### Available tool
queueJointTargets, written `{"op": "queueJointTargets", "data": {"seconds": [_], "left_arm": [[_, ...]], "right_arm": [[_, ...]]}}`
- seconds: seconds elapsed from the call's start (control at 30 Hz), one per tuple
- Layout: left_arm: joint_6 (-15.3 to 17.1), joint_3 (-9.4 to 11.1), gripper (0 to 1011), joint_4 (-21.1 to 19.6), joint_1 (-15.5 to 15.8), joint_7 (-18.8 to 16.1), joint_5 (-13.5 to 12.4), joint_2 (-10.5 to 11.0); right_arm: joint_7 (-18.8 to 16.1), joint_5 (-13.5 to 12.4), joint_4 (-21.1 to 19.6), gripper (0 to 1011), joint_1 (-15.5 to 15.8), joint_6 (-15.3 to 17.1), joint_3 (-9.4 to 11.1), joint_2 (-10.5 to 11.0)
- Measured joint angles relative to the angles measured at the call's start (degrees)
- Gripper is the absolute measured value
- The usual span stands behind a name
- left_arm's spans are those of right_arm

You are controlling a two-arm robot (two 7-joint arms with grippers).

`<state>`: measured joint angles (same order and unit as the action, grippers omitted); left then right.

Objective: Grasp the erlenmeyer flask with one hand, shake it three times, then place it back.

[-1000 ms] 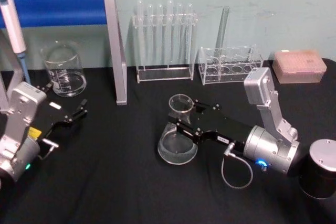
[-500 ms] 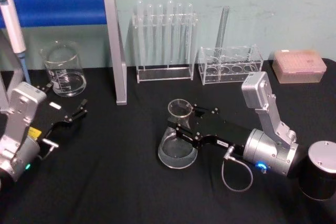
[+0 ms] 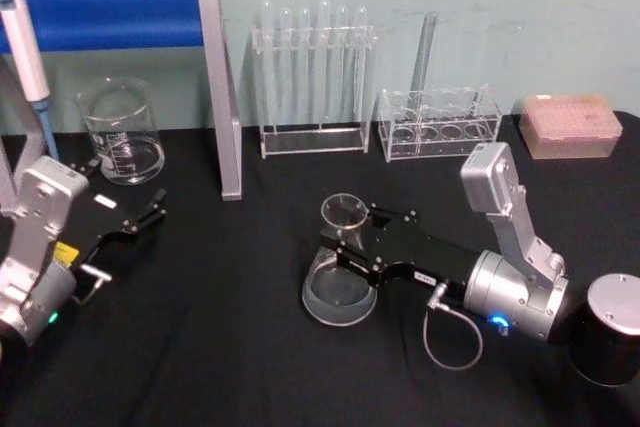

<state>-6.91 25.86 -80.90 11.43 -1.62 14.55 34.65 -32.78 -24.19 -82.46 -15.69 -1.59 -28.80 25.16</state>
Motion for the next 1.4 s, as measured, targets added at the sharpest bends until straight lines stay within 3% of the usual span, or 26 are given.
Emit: {"op": "queueJointTargets", "data": {"seconds": [1.4], "left_arm": [[0.0, 0.0, 1001, 0.0, 0.0, 0.0, 0.0, 0.0]], "right_arm": [[-0.9, 0.47, 0.33, 456, -0.18, 0.29, -0.76, 0.06]]}}
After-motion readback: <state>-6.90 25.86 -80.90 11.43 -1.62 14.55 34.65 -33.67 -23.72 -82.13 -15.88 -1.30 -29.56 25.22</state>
